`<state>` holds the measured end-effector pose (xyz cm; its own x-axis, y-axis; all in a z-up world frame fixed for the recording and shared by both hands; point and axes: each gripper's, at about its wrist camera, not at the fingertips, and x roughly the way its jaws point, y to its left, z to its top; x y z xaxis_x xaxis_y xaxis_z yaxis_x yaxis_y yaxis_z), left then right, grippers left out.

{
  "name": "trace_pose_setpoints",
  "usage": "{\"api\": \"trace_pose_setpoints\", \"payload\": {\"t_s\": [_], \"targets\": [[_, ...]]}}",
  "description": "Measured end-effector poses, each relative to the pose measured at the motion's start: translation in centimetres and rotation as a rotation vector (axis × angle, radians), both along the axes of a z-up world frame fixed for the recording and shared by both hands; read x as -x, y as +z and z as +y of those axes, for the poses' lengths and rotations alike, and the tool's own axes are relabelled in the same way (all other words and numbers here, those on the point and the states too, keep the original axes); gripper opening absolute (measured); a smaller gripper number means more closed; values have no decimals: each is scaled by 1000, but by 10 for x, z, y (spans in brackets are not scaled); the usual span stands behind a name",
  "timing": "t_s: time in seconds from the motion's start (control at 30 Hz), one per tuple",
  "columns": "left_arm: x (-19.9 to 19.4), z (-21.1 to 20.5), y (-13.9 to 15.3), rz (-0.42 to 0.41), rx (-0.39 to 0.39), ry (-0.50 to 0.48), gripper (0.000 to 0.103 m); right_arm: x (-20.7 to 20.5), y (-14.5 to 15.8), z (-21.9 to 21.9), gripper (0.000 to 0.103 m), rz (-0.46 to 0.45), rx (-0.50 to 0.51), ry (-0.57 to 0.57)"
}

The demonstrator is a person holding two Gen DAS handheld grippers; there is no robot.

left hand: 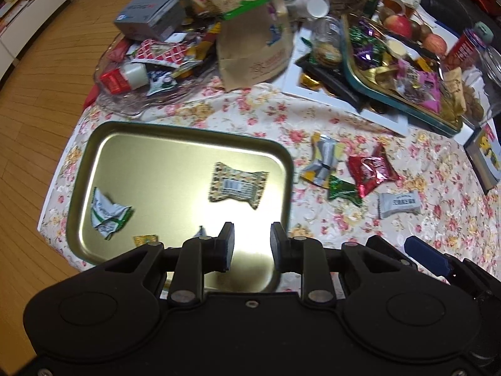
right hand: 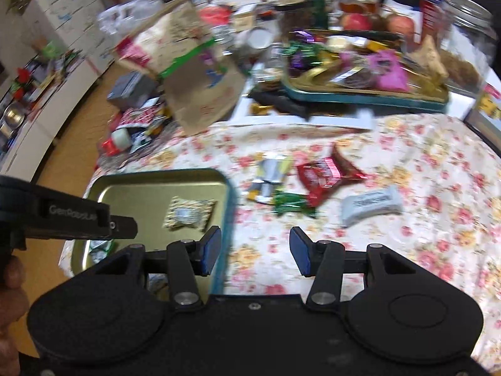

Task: Organize snacks
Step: 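Move the right gripper to the white-green hawthorn packet while the left gripper heads toward the red packet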

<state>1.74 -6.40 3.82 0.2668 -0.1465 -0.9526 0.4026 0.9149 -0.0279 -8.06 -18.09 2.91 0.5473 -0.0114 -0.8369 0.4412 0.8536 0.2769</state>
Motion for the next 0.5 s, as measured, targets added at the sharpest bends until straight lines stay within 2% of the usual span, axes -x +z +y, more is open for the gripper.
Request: {"api": "trace_pose_setpoints", "payload": {"t_s": [0.27, 0.5], "targets": [[18, -42, -4, 9, -15, -79, 35, 26, -2, -48, 52, 28, -29, -149], [28, -64, 0, 16, 5, -114, 35, 54, 7, -101, 52, -3, -39, -333]]}}
